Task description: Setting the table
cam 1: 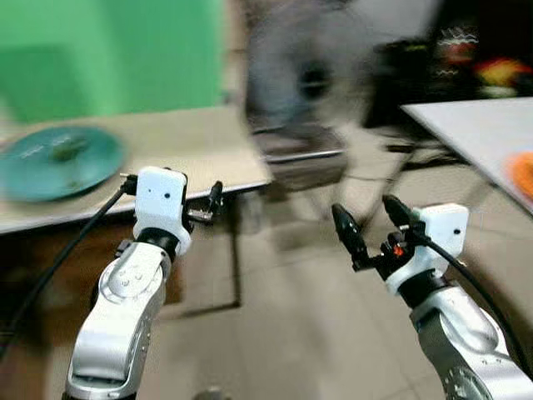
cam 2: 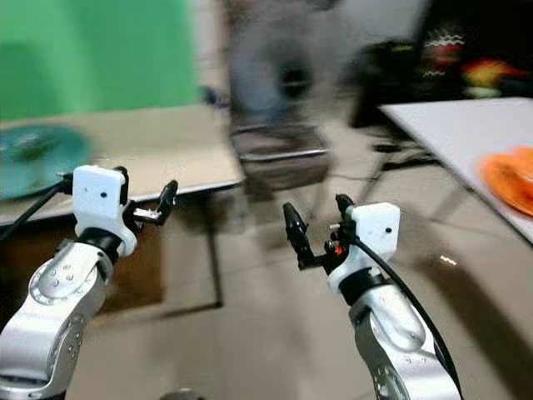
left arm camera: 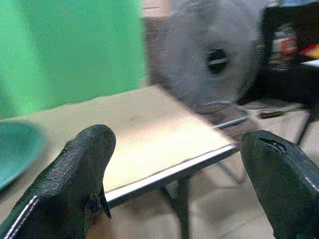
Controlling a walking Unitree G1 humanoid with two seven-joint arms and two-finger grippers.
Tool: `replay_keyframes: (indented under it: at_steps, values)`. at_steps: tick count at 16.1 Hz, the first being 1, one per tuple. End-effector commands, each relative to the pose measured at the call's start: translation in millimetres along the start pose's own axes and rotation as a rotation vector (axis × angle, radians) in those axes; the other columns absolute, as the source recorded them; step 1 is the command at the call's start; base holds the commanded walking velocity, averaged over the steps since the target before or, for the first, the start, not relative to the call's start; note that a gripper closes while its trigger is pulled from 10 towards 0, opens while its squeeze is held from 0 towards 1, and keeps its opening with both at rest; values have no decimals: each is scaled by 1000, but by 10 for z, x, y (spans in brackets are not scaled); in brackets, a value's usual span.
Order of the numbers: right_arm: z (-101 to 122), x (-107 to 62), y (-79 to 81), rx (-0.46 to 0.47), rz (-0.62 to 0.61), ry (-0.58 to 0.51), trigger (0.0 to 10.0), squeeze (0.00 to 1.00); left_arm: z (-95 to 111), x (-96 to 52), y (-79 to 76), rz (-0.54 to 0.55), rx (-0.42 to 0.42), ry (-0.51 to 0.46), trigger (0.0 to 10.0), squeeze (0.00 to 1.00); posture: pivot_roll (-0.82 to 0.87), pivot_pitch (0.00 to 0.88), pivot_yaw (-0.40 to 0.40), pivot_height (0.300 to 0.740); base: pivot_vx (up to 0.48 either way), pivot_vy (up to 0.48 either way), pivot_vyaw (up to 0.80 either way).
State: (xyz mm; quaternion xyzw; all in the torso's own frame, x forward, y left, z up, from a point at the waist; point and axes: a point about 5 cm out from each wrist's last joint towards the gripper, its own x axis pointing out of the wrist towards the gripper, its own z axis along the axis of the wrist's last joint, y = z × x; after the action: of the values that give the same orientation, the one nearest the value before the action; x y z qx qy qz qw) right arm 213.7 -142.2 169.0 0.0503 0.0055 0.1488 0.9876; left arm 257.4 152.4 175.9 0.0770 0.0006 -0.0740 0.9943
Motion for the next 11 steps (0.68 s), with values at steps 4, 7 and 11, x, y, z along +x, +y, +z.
replay_keyframes:
  at_steps: [4, 7, 11]
  values:
    - [-7, 31, -13, -15, 4, 9, 10000, 0, 28, 8, -18, -18, -6, -20, 10000, 0, 33, 0, -46, 740, 62, 0, 800]
    - [-11, 43, 21, -34, 28, 8, 10000, 0, 6, -15, -35, -39, -8, -12, 10000, 0, 35, 0, -31, 740, 257, 0, 800]
    - [-74, 37, 30, -15, 29, 19, 10000, 0, -7, -39, -54, -66, 0, -7, 10000, 0, 59, 0, -32, 740, 256, 0, 730]
